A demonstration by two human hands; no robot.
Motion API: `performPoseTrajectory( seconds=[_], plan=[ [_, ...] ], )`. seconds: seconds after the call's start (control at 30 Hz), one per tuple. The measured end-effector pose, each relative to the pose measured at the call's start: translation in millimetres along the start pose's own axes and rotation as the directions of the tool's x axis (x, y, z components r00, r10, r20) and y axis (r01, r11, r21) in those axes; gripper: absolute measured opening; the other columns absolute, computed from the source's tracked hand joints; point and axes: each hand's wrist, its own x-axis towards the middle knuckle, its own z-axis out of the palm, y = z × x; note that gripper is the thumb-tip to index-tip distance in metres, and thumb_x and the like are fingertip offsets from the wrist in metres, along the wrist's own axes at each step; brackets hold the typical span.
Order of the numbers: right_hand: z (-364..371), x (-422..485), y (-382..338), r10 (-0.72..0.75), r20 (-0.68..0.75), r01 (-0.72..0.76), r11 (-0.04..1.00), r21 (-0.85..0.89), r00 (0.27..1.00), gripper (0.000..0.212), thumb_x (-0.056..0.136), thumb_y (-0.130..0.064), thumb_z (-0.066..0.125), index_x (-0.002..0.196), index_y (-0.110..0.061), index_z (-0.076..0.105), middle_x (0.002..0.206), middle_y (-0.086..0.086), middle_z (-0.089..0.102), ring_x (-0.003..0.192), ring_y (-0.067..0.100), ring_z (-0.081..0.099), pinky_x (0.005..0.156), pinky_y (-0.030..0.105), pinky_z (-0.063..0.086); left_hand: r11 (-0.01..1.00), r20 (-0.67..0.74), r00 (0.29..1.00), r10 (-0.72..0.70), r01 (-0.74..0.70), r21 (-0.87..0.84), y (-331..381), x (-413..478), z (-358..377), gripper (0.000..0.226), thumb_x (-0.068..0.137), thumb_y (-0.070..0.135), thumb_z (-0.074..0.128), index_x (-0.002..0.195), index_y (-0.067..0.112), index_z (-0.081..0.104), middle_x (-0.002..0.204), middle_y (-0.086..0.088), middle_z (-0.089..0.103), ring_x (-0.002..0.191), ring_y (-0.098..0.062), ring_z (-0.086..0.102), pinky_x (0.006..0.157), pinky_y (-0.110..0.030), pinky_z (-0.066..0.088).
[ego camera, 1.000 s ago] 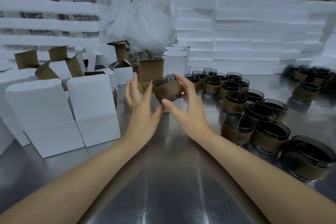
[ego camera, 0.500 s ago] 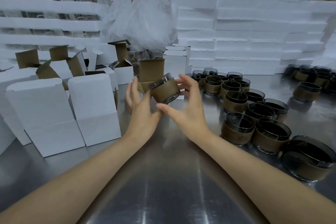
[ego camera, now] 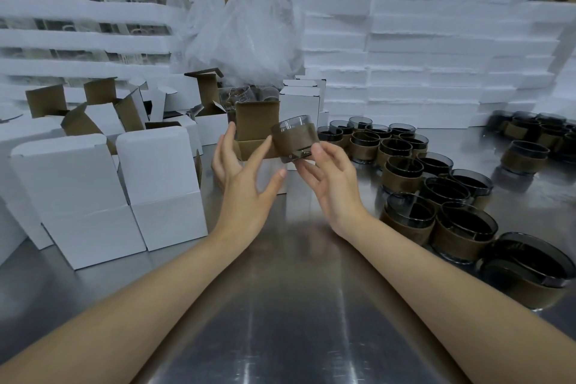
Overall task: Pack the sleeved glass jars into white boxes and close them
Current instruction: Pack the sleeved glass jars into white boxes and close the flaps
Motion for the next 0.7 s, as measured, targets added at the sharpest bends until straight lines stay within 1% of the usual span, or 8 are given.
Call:
performPoseTrajectory(
  seconds=[0.07, 0.13, 0.2, 0.27, 0.43, 0.57, 0.63, 0.7],
  plan=[
    [-1.3, 0.7, -1.5, 0.054, 0.007, -0.054, 0.996, 0.077, 0.999, 0.018, 0.097, -0.02, 0.051, 0.102, -0.005, 0.06, 0.1, 0.017, 0.067, 0.097, 0.029, 0.068, 0.085, 0.029, 0.055, 0.998, 0.014, 0.998, 0.059, -0.059, 0.019, 1.8, -1.1, -0.2, 0.051, 0.09, 0.026, 0.065, 0.138, 0.032, 0.048, 0.16, 0.002, 0.002, 0.145, -0.01, -0.006, 0.116, -0.03, 0.011],
    [-1.5, 0.0, -3.5, 0.106, 0.02, -0.107, 0.986, 0.127, 0.994, 0.03, 0.1, -0.026, 0.045, 0.101, -0.002, 0.062, 0.091, 0.017, 0.071, 0.092, 0.03, 0.07, 0.078, 0.028, 0.057, 0.993, 0.036, 0.994, 0.107, -0.109, 0.045, 3.7, -2.0, 0.2, 0.058, 0.089, 0.017, 0.067, 0.14, 0.034, 0.045, 0.16, -0.003, 0.002, 0.146, -0.021, -0.004, 0.119, -0.044, 0.014],
    [-0.4, -0.9, -5.1, 0.165, 0.033, -0.168, 0.976, 0.142, 0.986, 0.039, 0.101, -0.032, 0.041, 0.105, 0.001, 0.06, 0.086, 0.018, 0.072, 0.087, 0.03, 0.072, 0.07, 0.027, 0.057, 0.988, 0.05, 0.988, 0.144, -0.147, 0.057, 5.9, -3.1, 0.8, 0.064, 0.088, 0.013, 0.067, 0.142, 0.035, 0.04, 0.16, -0.005, 0.002, 0.147, -0.025, -0.003, 0.118, -0.051, 0.015],
    [0.8, -1.7, -5.6, 0.23, 0.033, -0.233, 0.967, 0.102, 0.973, 0.046, 0.101, -0.037, 0.038, 0.109, 0.004, 0.058, 0.082, 0.019, 0.071, 0.078, 0.03, 0.072, 0.064, 0.026, 0.057, 0.981, 0.049, 0.982, 0.18, -0.183, 0.066, 7.1, -4.2, 1.4, 0.067, 0.089, 0.014, 0.066, 0.143, 0.037, 0.035, 0.159, -0.004, 0.002, 0.146, -0.024, -0.005, 0.118, -0.049, 0.012],
    [1.6, -3.2, -5.6, 0.313, 0.043, -0.312, 0.95, -0.031, 0.949, 0.051, 0.099, -0.047, 0.037, 0.095, -0.001, 0.061, 0.063, 0.009, 0.065, 0.055, 0.015, 0.064, 0.054, 0.022, 0.055, 0.981, 0.073, 0.98, 0.187, -0.19, 0.046, 6.5, -3.5, 1.0, 0.074, 0.089, 0.025, 0.067, 0.143, 0.045, 0.02, 0.157, 0.01, 0.007, 0.143, -0.009, -0.002, 0.115, -0.035, 0.006],
    [2.1, -5.4, -5.3, 0.324, 0.122, -0.3, 0.936, -0.182, 0.938, 0.061, 0.093, -0.057, 0.035, 0.091, -0.001, 0.06, 0.058, 0.008, 0.059, 0.043, 0.017, 0.056, 0.044, 0.02, 0.047, 0.992, 0.088, 0.989, 0.122, -0.122, -0.004, 2.4, -0.5, 0.7, 0.073, 0.091, 0.036, 0.062, 0.15, 0.033, 0.019, 0.149, 0.015, 0.027, 0.134, 0.002, 0.012, 0.111, -0.027, 0.009],
    [2.9, -5.7, -6.2, 0.294, 0.12, -0.266, 0.942, -0.203, 0.948, 0.062, 0.086, -0.061, 0.037, 0.083, -0.003, 0.059, 0.053, 0.006, 0.055, 0.04, 0.016, 0.051, 0.041, 0.02, 0.041, 0.997, 0.108, 0.992, 0.073, -0.072, -0.017, 0.6, 0.2, 0.8, 0.073, 0.088, 0.048, 0.057, 0.15, 0.035, 0.019, 0.138, 0.021, 0.03, 0.126, 0.01, 0.012, 0.106, -0.024, 0.01],
    [2.6, -5.4, -6.7, 0.266, 0.113, -0.242, 0.951, -0.195, 0.957, 0.061, 0.086, -0.061, 0.036, 0.072, -0.005, 0.054, 0.051, 0.005, 0.054, 0.04, 0.016, 0.05, 0.041, 0.02, 0.039, 0.999, 0.128, 0.991, 0.032, -0.029, -0.026, -0.6, 0.3, 1.5, 0.077, 0.083, 0.06, 0.05, 0.15, 0.035, 0.02, 0.133, 0.023, 0.031, 0.121, 0.015, 0.013, 0.103, -0.023, 0.01]
  ],
)
